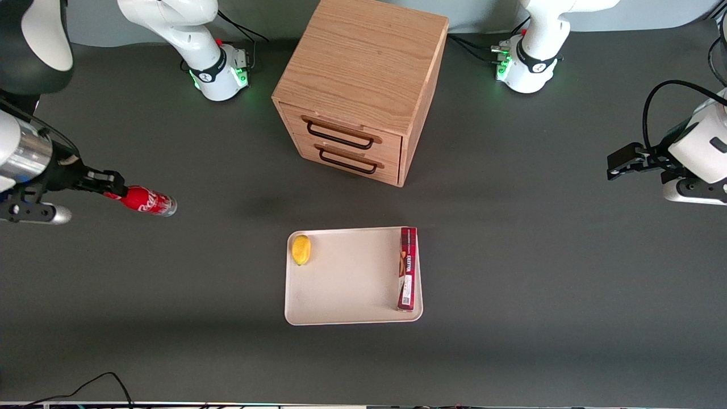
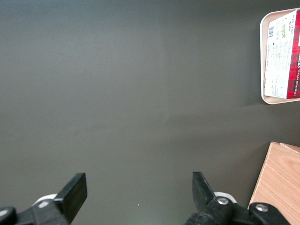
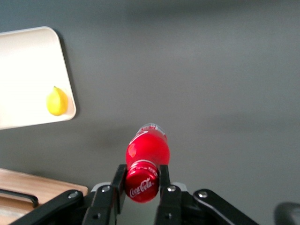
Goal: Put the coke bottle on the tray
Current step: 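Lift the bottle and carry it with the right gripper over the tray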
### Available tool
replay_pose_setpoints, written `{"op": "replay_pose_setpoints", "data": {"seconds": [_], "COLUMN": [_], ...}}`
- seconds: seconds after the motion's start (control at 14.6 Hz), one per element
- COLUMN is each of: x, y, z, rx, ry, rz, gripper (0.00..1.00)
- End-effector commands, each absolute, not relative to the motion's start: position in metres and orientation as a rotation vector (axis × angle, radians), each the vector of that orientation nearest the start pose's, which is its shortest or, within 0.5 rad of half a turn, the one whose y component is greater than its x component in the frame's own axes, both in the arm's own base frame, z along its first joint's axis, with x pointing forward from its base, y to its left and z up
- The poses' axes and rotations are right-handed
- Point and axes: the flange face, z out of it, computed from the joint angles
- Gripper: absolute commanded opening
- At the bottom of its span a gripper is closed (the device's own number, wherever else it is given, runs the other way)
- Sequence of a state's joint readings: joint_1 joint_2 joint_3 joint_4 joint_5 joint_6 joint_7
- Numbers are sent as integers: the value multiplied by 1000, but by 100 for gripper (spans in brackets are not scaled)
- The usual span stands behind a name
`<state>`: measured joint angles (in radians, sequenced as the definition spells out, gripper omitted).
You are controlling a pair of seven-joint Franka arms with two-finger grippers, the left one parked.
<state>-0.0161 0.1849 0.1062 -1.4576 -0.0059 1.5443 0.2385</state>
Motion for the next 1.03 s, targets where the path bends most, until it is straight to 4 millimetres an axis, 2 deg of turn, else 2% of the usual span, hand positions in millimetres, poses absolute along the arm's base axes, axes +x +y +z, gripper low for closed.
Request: {"op": "replay_pose_setpoints", "data": {"seconds": [0.0, 0.14, 0.34, 0.55, 0.76, 0.96], "x": [638, 652, 659, 675, 695, 711], "y": [107, 148, 194, 234, 270, 283], "z": [567, 564, 554, 518, 480, 454], "rx": [-3160, -3150, -3143, -3133, -3078, -3042], "ry": [377, 405, 441, 466, 538, 562], "rz": [148, 123, 98, 84, -34, -151], "gripper": [0, 0, 0, 0, 0, 0]}}
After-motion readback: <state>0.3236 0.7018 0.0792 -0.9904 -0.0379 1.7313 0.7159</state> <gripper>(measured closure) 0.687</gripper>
